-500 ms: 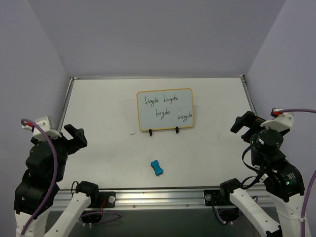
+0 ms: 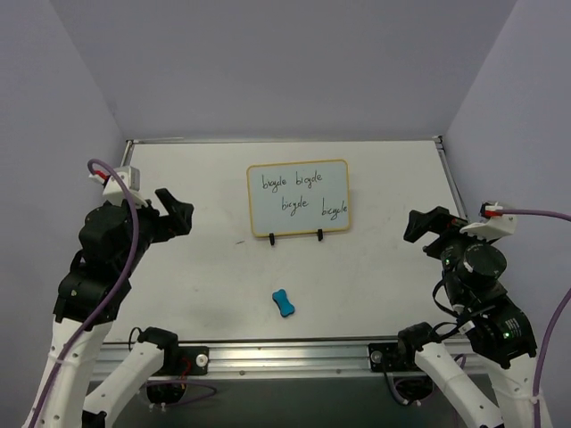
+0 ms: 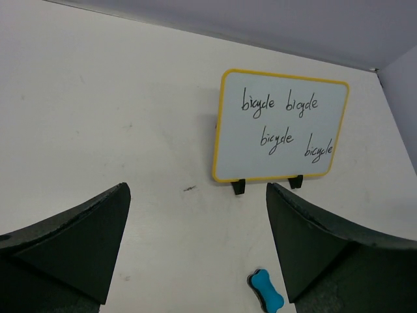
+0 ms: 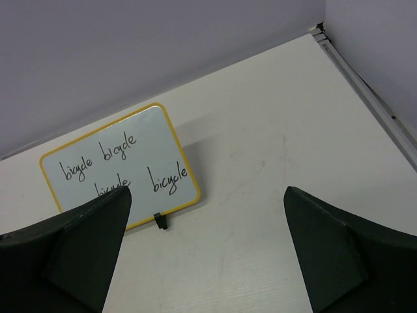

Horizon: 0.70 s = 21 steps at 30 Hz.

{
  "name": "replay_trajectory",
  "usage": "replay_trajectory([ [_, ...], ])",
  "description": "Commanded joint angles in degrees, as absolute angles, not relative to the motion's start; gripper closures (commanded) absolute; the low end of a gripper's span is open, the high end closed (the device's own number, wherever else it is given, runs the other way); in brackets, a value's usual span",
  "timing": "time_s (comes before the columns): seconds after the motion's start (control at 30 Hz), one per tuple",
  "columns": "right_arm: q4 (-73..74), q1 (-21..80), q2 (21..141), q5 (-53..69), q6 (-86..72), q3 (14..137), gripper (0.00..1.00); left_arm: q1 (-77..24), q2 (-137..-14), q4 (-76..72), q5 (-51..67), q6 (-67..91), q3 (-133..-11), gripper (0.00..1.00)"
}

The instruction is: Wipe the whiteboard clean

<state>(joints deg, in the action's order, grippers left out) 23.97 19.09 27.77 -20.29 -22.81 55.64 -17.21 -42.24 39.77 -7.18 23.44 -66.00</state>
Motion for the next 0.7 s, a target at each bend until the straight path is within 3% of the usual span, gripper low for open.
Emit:
replay_trajectory([
  [0.0, 18.81, 18.81, 27.42, -17.5, -23.2, 54.32, 0.0, -17.4, -49.27, 29.27, -2.29, 25.4, -69.77, 0.06],
  [0.33, 18.19, 18.9, 29.53, -9.15, -22.15, 54.4, 0.0, -10.31, -81.98, 17.7, 26.96, 22.41, -88.32, 0.06],
  [0.53, 18.98, 18.81, 28.13, -4.84, -22.94, 53.44, 0.0, -4.66, -94.2, 0.99, 43.75, 20.57, -85.17, 0.06],
  [0.67, 20.3, 18.9, 27.51, -4.22, -22.94, 53.09, 0.0, -4.31, -104.31, -1.05, 52.98, 20.91, -88.67, 0.06],
])
